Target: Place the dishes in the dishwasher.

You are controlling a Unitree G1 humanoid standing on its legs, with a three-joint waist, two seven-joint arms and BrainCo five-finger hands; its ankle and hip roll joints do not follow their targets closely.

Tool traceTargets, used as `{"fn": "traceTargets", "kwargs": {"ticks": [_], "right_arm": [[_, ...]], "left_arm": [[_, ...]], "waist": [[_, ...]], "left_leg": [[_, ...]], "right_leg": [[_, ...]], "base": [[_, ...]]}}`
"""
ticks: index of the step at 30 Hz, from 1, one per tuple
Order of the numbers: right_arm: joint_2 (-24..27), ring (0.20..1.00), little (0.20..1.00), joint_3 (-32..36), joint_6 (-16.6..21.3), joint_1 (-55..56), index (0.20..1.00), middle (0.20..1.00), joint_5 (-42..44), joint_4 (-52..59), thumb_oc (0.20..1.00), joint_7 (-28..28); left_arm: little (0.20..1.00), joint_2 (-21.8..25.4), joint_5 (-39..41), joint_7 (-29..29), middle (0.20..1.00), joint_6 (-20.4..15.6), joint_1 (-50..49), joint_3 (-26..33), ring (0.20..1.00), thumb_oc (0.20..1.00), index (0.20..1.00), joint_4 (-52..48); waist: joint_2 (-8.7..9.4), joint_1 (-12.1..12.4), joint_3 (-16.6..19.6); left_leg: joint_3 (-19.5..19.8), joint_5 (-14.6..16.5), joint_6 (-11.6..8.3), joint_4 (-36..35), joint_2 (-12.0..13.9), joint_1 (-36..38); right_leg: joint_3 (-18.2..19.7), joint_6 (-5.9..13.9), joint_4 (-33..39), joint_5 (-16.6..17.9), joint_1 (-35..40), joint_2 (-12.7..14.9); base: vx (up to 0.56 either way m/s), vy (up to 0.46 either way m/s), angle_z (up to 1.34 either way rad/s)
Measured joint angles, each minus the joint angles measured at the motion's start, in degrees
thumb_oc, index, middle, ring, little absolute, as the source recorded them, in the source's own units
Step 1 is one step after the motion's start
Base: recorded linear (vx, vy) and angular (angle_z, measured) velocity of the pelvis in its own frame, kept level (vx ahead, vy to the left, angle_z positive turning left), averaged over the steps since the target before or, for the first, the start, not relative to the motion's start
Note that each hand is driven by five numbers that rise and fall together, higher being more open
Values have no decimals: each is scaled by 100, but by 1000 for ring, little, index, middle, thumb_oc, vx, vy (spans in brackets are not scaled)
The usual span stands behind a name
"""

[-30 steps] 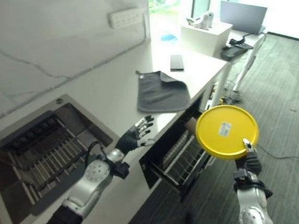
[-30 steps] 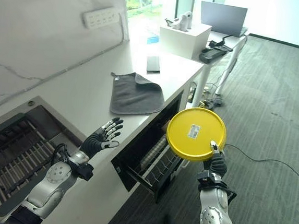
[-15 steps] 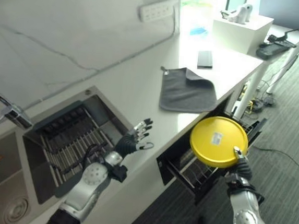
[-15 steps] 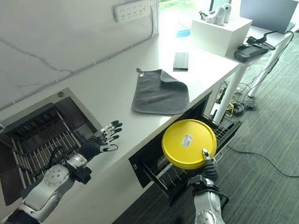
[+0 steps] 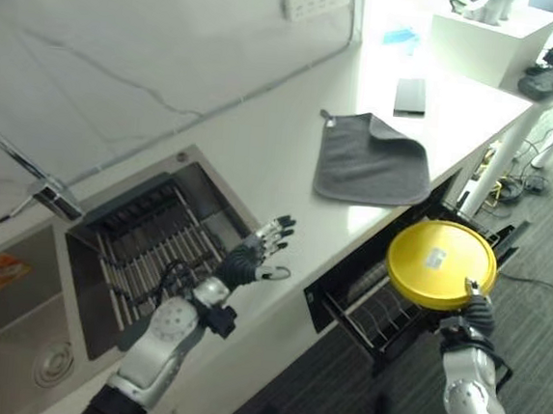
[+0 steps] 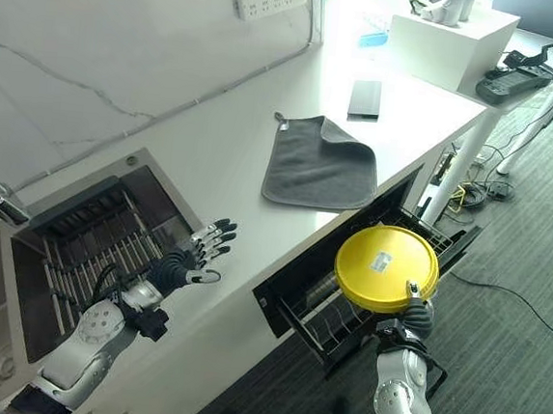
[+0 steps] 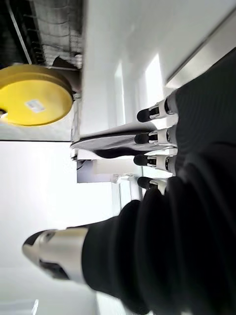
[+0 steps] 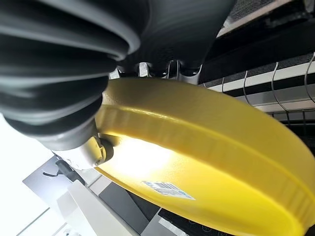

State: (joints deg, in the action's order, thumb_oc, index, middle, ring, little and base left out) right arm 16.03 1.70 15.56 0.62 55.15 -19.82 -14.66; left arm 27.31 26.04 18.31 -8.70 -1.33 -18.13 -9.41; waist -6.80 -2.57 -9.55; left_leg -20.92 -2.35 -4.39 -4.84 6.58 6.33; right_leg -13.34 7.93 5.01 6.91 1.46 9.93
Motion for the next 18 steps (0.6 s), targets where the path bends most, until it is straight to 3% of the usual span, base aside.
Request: {"fn": "traceTargets", "kwargs": {"ticks": [3,5,6,9,12,18], "right_arm": [[-41,200,200,-7,2,-4,200,200,-2,-32,200,18],[-148,200,200,-125,-1,-204,200,200,-3,-495,200,119],[-179,200,200,-127,-5,-203,200,200,-6,-506,200,124],[-211,200,200,-127,-8,-219,200,200,-10,-503,200,139],[-139,200,200,-126,-12,-246,200,200,-9,-506,200,180],[26,200,200,-165,-104,-471,200,200,1,-676,200,374]], "left_arm": [[1000,43,44,360,1000,-38,463,-272,1000,1000,1000,-220],[1000,-14,471,828,1000,23,1074,-1019,1000,1000,1000,-552],[1000,-70,606,932,1000,91,1146,-1125,1000,1000,1000,-596],[1000,-323,1182,1248,1000,575,1224,-1397,1000,1000,1000,-597],[1000,-555,2008,1396,1000,1458,1157,-1725,1000,1000,1000,-536],[1000,-954,2689,1248,1000,2514,656,-2300,1000,1000,1000,877]], "waist": [[74,-32,-46],[92,-227,-46],[90,-271,-44],[90,-358,-44],[95,-460,-48],[155,-536,-83]], "left_leg": [[-21,3,0,14,9,65],[-43,4,-1,22,13,88],[-47,4,-1,22,17,89],[-169,5,-2,20,31,116],[-188,8,-3,18,28,137],[-308,9,-2,16,34,123]], "right_leg": [[15,0,0,0,60,-6],[36,-2,-1,2,74,-15],[41,-3,-1,3,71,-21],[163,-29,-1,23,16,-49],[196,-31,-1,24,19,-49],[320,2,-2,19,-73,-59]], "base": [[20,-37,-3],[25,-44,-4],[6,-19,-7],[-12,-2,-18],[-16,-2,-7],[-47,11,-9]]}}
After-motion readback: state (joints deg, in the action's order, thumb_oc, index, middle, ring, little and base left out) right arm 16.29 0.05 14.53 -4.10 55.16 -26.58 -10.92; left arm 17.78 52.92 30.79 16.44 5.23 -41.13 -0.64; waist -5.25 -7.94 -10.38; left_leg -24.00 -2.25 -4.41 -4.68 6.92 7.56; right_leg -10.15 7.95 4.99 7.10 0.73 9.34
